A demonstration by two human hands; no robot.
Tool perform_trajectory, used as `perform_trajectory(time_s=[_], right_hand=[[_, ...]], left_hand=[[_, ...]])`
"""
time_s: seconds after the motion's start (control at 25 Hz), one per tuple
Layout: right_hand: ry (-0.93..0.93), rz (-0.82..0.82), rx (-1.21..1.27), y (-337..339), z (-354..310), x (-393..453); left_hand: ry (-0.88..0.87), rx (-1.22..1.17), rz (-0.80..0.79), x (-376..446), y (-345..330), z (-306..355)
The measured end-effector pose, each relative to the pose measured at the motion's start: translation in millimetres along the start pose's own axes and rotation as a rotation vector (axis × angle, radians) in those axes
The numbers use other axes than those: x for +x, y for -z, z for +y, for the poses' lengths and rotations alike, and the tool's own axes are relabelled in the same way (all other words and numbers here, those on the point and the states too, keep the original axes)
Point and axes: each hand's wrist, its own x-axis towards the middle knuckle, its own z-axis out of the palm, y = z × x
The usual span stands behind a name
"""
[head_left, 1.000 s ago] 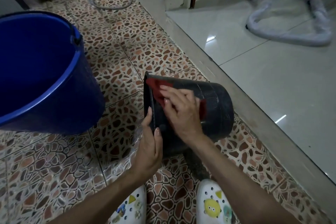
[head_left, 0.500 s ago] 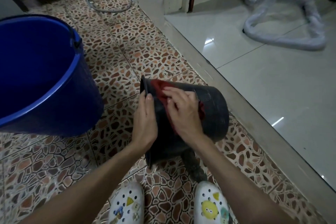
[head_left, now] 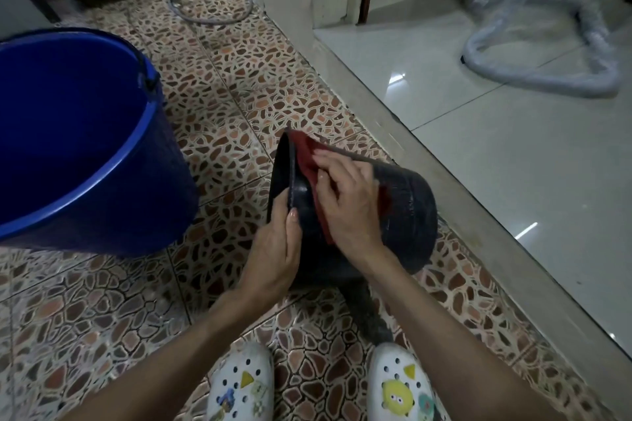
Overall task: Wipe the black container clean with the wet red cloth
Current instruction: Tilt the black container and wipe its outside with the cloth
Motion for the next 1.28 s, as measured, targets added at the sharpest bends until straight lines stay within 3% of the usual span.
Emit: perform_trajectory(time_s=[0.08, 0.16, 0.24, 0.36, 0.44, 0.48, 0.56, 0.68, 0.76, 0.84, 0.96, 1.04, 1.2, 1.28], right_hand=[[-0.153, 0.032, -0.124, 7.8, 48.1, 12.0], [-0.426, 0.051, -0.192, 35.0, 100.2, 27.8], [-0.572, 0.105, -0.147, 51.2, 106.8, 32.4], [-0.274, 0.067, 0.014, 23.4, 28.9, 15.8], [-0.010, -0.030, -0.027, -5.0, -4.4, -9.7], [0.012, -0.027, -0.091, -8.6, -1.2, -12.8], [-0.121, 0.050, -0.146, 5.2, 38.8, 1.6], [-0.573, 0.106, -0.222, 53.0, 121.2, 15.0], [-0.704, 0.155, -0.197, 71.1, 129.2, 15.7], [-0.485, 0.190, -0.085, 55.1, 85.9, 11.8], [-0.016, -0.015, -0.048, 9.0, 2.4, -15.7], [0.044, -0.056, -0.135, 0.0, 4.6, -18.7], [-0.440, 0.061, -0.211, 43.1, 103.5, 12.9], [-0.659, 0.091, -0.181, 69.4, 122.2, 19.9]], left_hand=[[0.026, -0.012, -0.051, -10.8, 5.9, -6.2], [0.038, -0.007, -0.083, -15.6, 5.7, -6.8], [0.031, -0.001, -0.068, -13.3, 2.0, -4.4], [0.034, -0.005, -0.018, -9.3, -3.9, -6.3], [0.036, 0.016, 0.007, -12.9, -4.9, -9.7], [0.042, 0.022, 0.006, -14.6, -5.2, -11.6], [0.066, -0.010, -0.026, -17.6, -5.5, -15.9], [0.052, -0.088, -0.131, -30.1, -2.7, -24.8], [0.030, -0.101, -0.209, -34.3, 6.1, -22.1], [0.077, -0.182, -0.179, -20.3, 9.1, -11.4], [0.153, -0.252, 0.022, 17.3, 1.3, 7.9], [0.178, -0.223, 0.108, 27.3, -4.7, 15.4], [0.157, -0.127, 0.127, 20.1, -8.0, 17.4], [0.084, -0.094, 0.120, 17.2, -9.4, 20.3]])
